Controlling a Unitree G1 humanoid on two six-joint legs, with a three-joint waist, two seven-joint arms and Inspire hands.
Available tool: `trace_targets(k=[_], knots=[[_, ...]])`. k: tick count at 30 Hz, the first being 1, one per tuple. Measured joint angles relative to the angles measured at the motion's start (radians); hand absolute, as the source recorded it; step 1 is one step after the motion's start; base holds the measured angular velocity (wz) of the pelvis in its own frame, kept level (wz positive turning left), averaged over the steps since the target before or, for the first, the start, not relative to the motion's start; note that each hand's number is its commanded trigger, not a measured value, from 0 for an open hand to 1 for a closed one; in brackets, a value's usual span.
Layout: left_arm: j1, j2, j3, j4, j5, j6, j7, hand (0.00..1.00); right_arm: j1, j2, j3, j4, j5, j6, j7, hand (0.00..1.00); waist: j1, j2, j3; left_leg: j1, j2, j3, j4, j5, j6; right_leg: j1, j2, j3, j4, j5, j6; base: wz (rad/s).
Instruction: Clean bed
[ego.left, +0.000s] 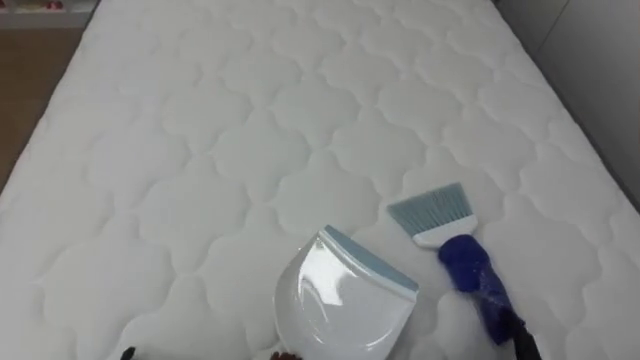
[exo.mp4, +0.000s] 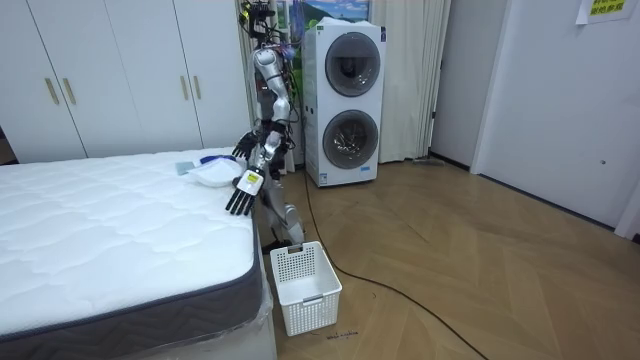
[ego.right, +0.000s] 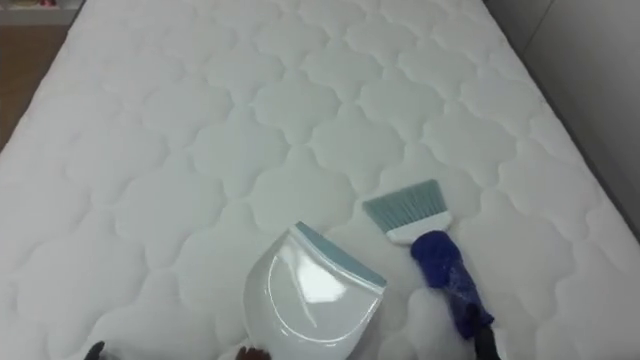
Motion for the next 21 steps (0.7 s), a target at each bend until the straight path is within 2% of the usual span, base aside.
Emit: trace_targets(k=[1,2,4,5,7,9,10,13,16,21], knots=[[0.001,-0.002,0.01,0.015,-0.003,-0.004,0.005,0.0,0.005,0.003,-0.01,0.023,0.017,-0.001,-0.004,0.0,0.002,0.001,-0.001,0.005,0.0,0.001,-0.004,0.0,0.0,0.001,0.002,0.001,-0.002,0.0,0.0,0.0],[0.005,-0.003,0.034,0.053,-0.02,-0.01,0.011,0.0,0.022,0.01,-0.04,0.061,0.032,0.007,-0.011,0.0,0.003,0.006,-0.0055,0.012,0.002,0.002,-0.011,0.001,-0.001,0.007,0.005,0.0,-0.006,0.0,0.0,-0.06],[0.016,-0.003,0.078,0.122,-0.044,0.005,0.04,0.0,0.048,0.01,-0.084,0.095,0.023,0.018,-0.021,0.0,0.002,0.004,-0.0069,0.028,0.002,0.004,-0.021,0.001,-0.003,0.019,0.011,0.005,-0.008,-0.003,-0.002,-0.09],[0.021,-0.003,0.111,0.16,-0.061,0.029,0.057,0.0,0.055,0.01,-0.109,0.129,0.012,0.036,-0.032,0.0,0.0,0.008,-0.0099,0.035,0.002,0.004,-0.023,0.001,-0.003,0.023,0.012,0.01,-0.006,-0.006,-0.002,-0.06],[0.049,-0.006,0.16,0.214,-0.08,0.084,0.077,0.0,0.068,0.014,-0.152,0.191,0.009,0.082,-0.042,0.0,0.001,0.008,-0.0081,0.046,0.002,0.005,-0.023,0.001,-0.003,0.03,0.014,0.017,-0.003,-0.008,-0.003,-0.07],[0.069,-0.014,0.181,0.236,-0.08,0.113,0.075,0.0,0.067,0.016,-0.179,0.225,0.008,0.114,-0.041,0.0,0.0,0.006,-0.0049,0.049,0.0,0.002,-0.024,0.001,-0.003,0.031,0.013,0.021,0.002,-0.009,-0.001,-0.04],[0.076,-0.017,0.183,0.239,-0.08,0.132,0.068,0.0,0.065,0.017,-0.19,0.243,0.006,0.127,-0.04,0.0,-0.001,0.006,-0.0037,0.05,-0.001,0.0,-0.025,-0.002,-0.006,0.029,0.013,0.02,0.008,-0.01,0.001,0.0],[0.081,-0.02,0.189,0.255,-0.079,0.158,0.057,0.0,0.057,0.021,-0.201,0.279,0.008,0.142,-0.031,0.0,-0.001,0.008,-0.0014,0.054,0.004,-0.007,-0.038,-0.014,-0.007,0.029,0.013,0.02,0.013,-0.009,0.003,0.01],[0.077,-0.022,0.198,0.276,-0.079,0.193,0.018,0.0,0.037,0.028,-0.209,0.304,0.012,0.166,-0.003,0.0,-0.002,0.012,-0.0021,0.068,0.003,-0.009,-0.039,-0.019,-0.007,0.042,0.012,0.019,0.014,-0.006,0.003,0.0],[0.077,-0.038,0.197,0.276,-0.079,0.257,-0.051,0.0,0.023,0.041,-0.209,0.312,-0.042,0.23,0.045,0.0,-0.004,0.012,-0.0022,0.078,0.004,-0.008,-0.039,-0.021,-0.004,0.053,0.01,0.009,0.012,-0.005,0.004,0.0]])
